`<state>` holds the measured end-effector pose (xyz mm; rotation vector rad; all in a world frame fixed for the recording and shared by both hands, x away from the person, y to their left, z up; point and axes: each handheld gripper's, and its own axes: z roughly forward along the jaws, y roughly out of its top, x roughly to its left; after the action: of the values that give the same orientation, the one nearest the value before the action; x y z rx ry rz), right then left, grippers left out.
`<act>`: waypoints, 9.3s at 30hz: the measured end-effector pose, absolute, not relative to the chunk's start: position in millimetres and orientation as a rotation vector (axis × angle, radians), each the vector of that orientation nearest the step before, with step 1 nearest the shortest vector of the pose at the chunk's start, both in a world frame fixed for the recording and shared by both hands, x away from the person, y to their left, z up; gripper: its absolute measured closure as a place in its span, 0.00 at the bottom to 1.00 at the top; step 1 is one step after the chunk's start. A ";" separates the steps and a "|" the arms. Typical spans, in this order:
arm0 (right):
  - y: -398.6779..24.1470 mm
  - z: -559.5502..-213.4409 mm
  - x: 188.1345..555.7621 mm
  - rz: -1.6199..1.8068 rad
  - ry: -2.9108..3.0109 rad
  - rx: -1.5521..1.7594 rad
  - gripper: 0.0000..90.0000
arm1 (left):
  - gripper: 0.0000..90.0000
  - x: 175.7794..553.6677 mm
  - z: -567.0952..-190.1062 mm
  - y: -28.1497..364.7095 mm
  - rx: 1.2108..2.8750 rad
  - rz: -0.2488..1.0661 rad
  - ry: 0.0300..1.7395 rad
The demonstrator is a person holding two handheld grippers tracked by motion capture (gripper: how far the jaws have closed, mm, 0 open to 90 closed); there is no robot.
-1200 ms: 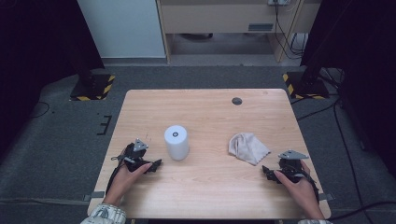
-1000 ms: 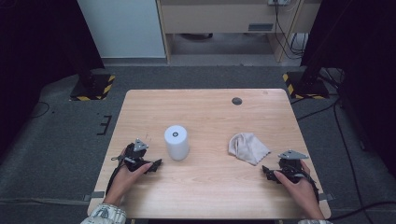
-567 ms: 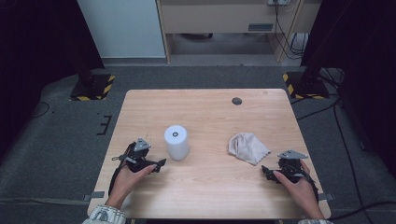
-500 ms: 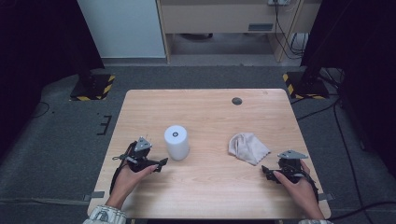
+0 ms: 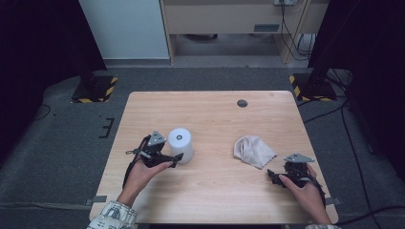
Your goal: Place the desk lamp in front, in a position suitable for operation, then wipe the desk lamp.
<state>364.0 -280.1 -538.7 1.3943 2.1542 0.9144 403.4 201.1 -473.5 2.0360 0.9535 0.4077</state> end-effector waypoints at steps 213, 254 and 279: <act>-134.9 -410.0 374.3 1.281 2.586 0.878 0.89 | 0.14 348.8 -484.8 110.6 2.026 0.291 0.607; -125.1 -408.3 400.1 1.253 2.603 0.917 0.89 | 0.14 351.7 -487.3 109.4 2.037 0.293 0.615; -131.8 -402.8 375.5 1.212 2.650 0.829 0.89 | 0.16 350.4 -486.1 110.2 2.043 0.295 0.611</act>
<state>375.5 -131.8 -402.8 0.8294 2.6497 1.2123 350.4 110.2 -486.1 2.0435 0.6108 0.2948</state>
